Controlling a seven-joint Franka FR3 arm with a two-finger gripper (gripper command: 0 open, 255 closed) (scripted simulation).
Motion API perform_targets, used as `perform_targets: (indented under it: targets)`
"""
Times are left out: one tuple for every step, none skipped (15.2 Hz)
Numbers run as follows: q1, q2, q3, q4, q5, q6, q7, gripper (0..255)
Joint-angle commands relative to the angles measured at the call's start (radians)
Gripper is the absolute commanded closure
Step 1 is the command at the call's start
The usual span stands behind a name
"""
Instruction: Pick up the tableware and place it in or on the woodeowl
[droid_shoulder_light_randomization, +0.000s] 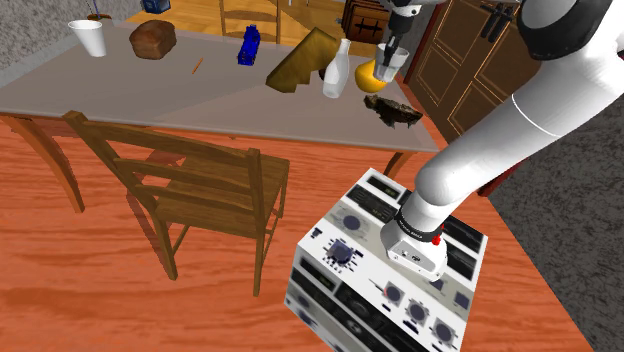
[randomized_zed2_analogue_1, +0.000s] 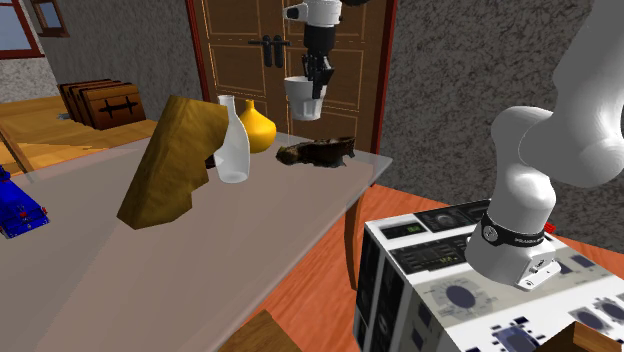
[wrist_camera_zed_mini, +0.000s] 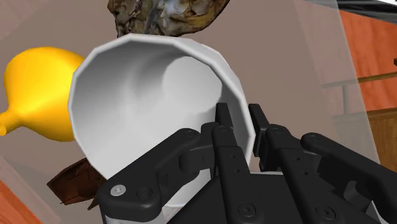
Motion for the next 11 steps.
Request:
perform_targets:
  targets:
    - [-0.017, 0.019, -0.038, 0.024, 0.008, 0.004, -0.061, 255]
    - [-0.024, 0.032, -0.056, 0.041, 0.014, 0.004, -0.089, 255]
    - [-0.031, 0.047, -0.074, 0.059, 0.022, 0.004, -0.118, 255]
    - [-0.039, 0.063, -0.092, 0.078, 0.032, 0.003, -0.147, 255]
    - [-0.046, 0.08, -0.11, 0.098, 0.042, 0.003, -0.177, 255]
    - [-0.053, 0.098, -0.128, 0.12, 0.055, 0.001, -0.208, 255]
    - [-0.063, 0.123, -0.149, 0.148, 0.072, -0.001, -0.246, 255]
    - [-0.064, 0.124, -0.15, 0.135, 0.071, 0.013, -0.245, 255]
    - [-0.065, 0.125, -0.15, 0.123, 0.071, 0.026, -0.244, 255]
    - [-0.065, 0.126, -0.151, 0.11, 0.071, 0.039, -0.244, 255]
    - [-0.066, 0.128, -0.152, 0.098, 0.071, 0.053, -0.243, 255]
